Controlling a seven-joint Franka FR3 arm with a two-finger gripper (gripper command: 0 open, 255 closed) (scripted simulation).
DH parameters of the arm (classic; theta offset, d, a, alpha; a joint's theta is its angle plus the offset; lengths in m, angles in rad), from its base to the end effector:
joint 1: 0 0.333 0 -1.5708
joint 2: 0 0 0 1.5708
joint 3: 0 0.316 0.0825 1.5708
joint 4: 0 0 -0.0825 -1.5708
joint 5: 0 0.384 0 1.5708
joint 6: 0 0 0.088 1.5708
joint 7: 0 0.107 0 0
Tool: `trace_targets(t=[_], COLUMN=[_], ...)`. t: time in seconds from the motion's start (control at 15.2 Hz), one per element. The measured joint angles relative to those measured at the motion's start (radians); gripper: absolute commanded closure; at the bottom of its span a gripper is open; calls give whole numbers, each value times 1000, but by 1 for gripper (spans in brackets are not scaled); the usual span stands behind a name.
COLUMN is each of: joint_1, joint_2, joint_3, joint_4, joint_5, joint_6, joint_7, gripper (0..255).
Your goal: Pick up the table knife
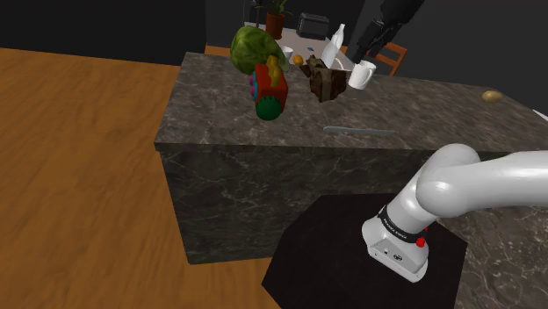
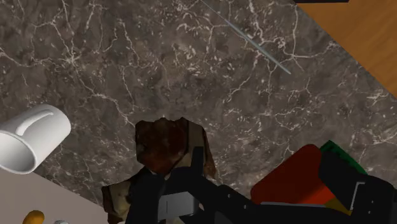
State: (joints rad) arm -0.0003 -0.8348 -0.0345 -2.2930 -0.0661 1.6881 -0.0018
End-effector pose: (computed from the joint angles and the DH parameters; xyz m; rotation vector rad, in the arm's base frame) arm 0.3032 -0.0215 0.6471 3.0775 -0.0376 0.3539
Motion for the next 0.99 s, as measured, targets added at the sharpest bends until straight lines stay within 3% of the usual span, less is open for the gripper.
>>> trace_targets(t=[0.2, 0.73, 0.99], joint_1=[29, 194, 248], joint_2=[-21, -130, -172], joint_3=[-23, -191, -266], joint_4=[-49, -286, -377], joint_5=[-6, -92, -153], joint_6=[14, 37, 37], joint_7=[-72, -569, -778], gripper=[0, 0, 0])
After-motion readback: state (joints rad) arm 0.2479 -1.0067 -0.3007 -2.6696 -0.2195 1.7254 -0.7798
